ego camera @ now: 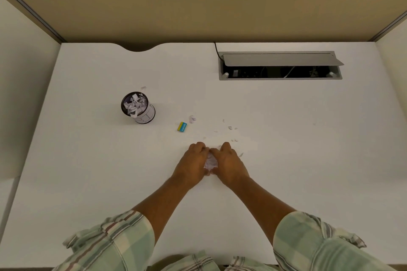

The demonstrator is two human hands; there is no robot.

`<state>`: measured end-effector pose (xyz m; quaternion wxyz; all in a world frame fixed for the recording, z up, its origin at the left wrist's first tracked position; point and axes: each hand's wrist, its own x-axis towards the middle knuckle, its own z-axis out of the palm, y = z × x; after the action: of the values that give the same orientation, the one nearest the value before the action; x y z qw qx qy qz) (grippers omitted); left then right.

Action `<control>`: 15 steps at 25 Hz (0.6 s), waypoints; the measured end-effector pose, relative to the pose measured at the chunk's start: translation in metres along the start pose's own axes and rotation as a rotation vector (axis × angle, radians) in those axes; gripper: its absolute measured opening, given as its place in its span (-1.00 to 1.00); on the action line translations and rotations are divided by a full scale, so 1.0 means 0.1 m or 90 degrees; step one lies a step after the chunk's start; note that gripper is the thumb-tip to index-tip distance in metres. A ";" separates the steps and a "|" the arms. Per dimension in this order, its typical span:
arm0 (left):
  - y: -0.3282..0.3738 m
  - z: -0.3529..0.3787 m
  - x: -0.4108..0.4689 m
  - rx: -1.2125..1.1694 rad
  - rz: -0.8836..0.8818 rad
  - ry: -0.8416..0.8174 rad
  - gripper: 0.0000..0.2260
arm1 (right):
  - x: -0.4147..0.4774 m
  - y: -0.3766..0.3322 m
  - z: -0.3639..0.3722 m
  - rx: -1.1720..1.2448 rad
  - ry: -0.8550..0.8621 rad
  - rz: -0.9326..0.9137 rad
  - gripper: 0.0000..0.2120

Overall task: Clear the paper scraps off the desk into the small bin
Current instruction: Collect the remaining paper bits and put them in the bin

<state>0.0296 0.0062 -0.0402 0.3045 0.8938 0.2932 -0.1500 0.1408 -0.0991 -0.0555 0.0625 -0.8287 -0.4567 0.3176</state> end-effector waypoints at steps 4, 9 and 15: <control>0.06 0.08 0.01 -0.040 -0.070 0.006 -0.78 | 0.00 -0.06 0.05 0.024 0.028 0.005 -0.84; 0.13 0.12 0.03 -0.111 -0.139 0.050 -0.81 | 0.04 -0.11 -0.01 0.057 0.026 0.048 -0.83; 0.16 0.05 0.01 -0.174 -0.156 0.087 -0.83 | 0.00 -0.10 -0.19 0.212 0.056 0.126 -0.93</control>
<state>0.0395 -0.0064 -0.0370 0.3822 0.8098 0.4372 -0.0835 0.1451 -0.0901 -0.0367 0.1870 -0.8609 -0.3107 0.3569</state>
